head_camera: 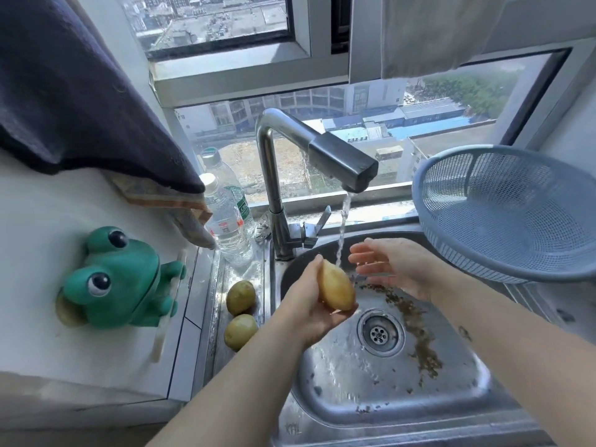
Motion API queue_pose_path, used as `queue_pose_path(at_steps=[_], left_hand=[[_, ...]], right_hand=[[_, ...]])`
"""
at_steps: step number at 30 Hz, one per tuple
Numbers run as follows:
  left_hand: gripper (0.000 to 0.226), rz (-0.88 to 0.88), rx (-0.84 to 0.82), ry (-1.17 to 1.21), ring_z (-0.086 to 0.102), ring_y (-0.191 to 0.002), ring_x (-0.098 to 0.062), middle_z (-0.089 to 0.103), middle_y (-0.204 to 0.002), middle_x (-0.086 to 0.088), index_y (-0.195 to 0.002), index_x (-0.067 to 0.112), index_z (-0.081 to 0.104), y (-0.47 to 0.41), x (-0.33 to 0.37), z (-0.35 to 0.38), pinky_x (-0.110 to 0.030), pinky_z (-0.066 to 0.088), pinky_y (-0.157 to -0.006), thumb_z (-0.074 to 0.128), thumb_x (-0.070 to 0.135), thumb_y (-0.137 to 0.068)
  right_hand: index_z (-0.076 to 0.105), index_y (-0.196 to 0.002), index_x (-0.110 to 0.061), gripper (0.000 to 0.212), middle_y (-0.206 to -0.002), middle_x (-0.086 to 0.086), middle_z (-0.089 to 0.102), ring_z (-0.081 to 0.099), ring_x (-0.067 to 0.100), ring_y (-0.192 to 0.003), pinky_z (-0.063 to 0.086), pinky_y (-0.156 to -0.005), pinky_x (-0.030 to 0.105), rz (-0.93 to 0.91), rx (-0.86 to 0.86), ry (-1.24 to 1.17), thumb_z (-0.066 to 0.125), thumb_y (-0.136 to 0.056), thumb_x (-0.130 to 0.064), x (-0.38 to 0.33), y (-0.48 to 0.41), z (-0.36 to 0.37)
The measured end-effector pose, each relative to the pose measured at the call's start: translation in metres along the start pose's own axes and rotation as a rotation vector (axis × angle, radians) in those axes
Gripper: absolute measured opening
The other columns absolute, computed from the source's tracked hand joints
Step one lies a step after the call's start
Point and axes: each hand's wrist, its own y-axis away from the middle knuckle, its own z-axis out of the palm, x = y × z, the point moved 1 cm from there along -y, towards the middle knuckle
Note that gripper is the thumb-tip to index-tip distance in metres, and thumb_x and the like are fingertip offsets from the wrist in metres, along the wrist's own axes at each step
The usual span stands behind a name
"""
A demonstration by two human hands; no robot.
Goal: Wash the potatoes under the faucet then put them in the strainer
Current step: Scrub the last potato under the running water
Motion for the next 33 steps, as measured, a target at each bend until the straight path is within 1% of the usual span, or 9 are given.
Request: queue_pose_path(at_steps=[6, 12, 14, 17, 20, 23, 26, 30, 33], left_hand=[[0.026, -0.045, -0.108, -0.2, 0.056, -0.081, -0.022, 0.058, -0.097, -0.013, -0.104, 0.013, 0.056, 0.003, 0.002, -0.012, -0.035, 0.049, -0.071, 0.047, 0.033, -0.091], [0.02, 0.046, 0.015, -0.381, 0.061, -0.079, -0.017, 0.064, -0.095, -0.007, -0.106, 0.017, 0.059, -0.001, 0.007, -0.022, -0.025, 0.042, -0.061, 0.053, 0.032, -0.094], [0.016, 0.104, 0.078, -0.491, 0.058, -0.076, -0.017, 0.061, -0.087, -0.006, -0.089, 0.019, 0.06, 0.001, 0.009, -0.03, -0.025, 0.038, -0.062, 0.05, 0.029, -0.095], [0.026, 0.167, 0.135, -0.599, 0.047, -0.072, -0.019, 0.049, -0.08, -0.008, -0.069, 0.023, 0.051, 0.003, 0.012, -0.044, -0.027, 0.033, -0.062, 0.045, 0.022, -0.093], [0.019, 0.18, 0.184, -0.624, 0.048, -0.082, -0.021, 0.053, -0.086, -0.009, -0.079, 0.021, 0.058, 0.005, 0.014, -0.055, -0.026, 0.036, -0.064, 0.047, 0.026, -0.094], [0.015, 0.191, 0.242, -0.599, 0.053, -0.086, -0.021, 0.059, -0.092, -0.006, -0.089, 0.021, 0.063, 0.006, 0.016, -0.065, -0.024, 0.043, -0.065, 0.051, 0.03, -0.093], [0.016, 0.204, 0.291, -0.573, 0.054, -0.087, -0.023, 0.06, -0.095, -0.008, -0.096, 0.021, 0.062, 0.007, 0.016, -0.075, -0.027, 0.044, -0.07, 0.051, 0.031, -0.094], [0.015, 0.241, 0.351, -0.529, 0.054, -0.079, -0.023, 0.059, -0.084, -0.008, -0.088, 0.021, 0.061, 0.008, 0.02, -0.083, -0.026, 0.04, -0.063, 0.05, 0.029, -0.095], [0.018, 0.259, 0.367, -0.543, 0.051, -0.075, -0.023, 0.056, -0.078, -0.007, -0.085, 0.02, 0.061, 0.008, 0.021, -0.086, -0.025, 0.036, -0.058, 0.049, 0.028, -0.096]], right_hand=[[0.035, -0.143, -0.01, 0.054, -0.144, 0.007, 0.043, 0.038, 0.025, -0.133, 0.032, -0.108, 0.046, -0.005, -0.08, -0.242, 0.028, -0.101, -0.043, -0.029, -0.056, 0.003], [0.041, -0.14, -0.008, 0.063, -0.14, 0.008, 0.048, 0.039, 0.026, -0.133, 0.025, -0.114, 0.051, 0.039, -0.127, -0.356, 0.026, -0.098, -0.052, -0.029, -0.077, 0.004], [0.042, -0.139, -0.008, 0.064, -0.138, 0.009, 0.05, 0.039, 0.026, -0.132, 0.023, -0.114, 0.051, 0.047, -0.137, -0.379, 0.024, -0.097, -0.053, -0.028, -0.077, 0.002], [0.043, -0.139, -0.009, 0.066, -0.138, 0.01, 0.05, 0.04, 0.027, -0.132, 0.023, -0.114, 0.051, 0.046, -0.134, -0.373, 0.023, -0.097, -0.055, -0.029, -0.077, 0.003], [0.047, -0.135, -0.01, 0.065, -0.141, 0.011, 0.046, 0.039, 0.027, -0.132, 0.025, -0.113, 0.05, 0.047, -0.115, -0.364, 0.024, -0.096, -0.057, -0.032, -0.077, 0.009], [0.034, -0.142, -0.005, 0.07, -0.146, 0.014, 0.04, 0.036, 0.03, -0.135, 0.028, -0.11, 0.05, 0.08, -0.134, -0.464, 0.024, -0.096, -0.056, -0.033, -0.08, 0.014], [0.027, -0.143, 0.002, 0.069, -0.139, 0.024, 0.043, 0.038, 0.038, -0.132, 0.034, -0.104, 0.05, 0.239, -0.163, -0.534, 0.02, -0.099, -0.05, -0.02, -0.079, 0.028], [0.028, -0.144, 0.004, 0.063, -0.147, 0.024, 0.036, 0.035, 0.038, -0.136, 0.032, -0.107, 0.049, 0.438, -0.292, -0.482, 0.023, -0.101, -0.042, 0.01, -0.064, 0.068], [0.021, -0.147, 0.001, 0.065, -0.153, 0.02, 0.028, 0.026, 0.032, -0.142, 0.02, -0.114, 0.047, 0.472, -0.308, -0.475, 0.021, -0.1, -0.045, 0.021, -0.05, 0.088]])
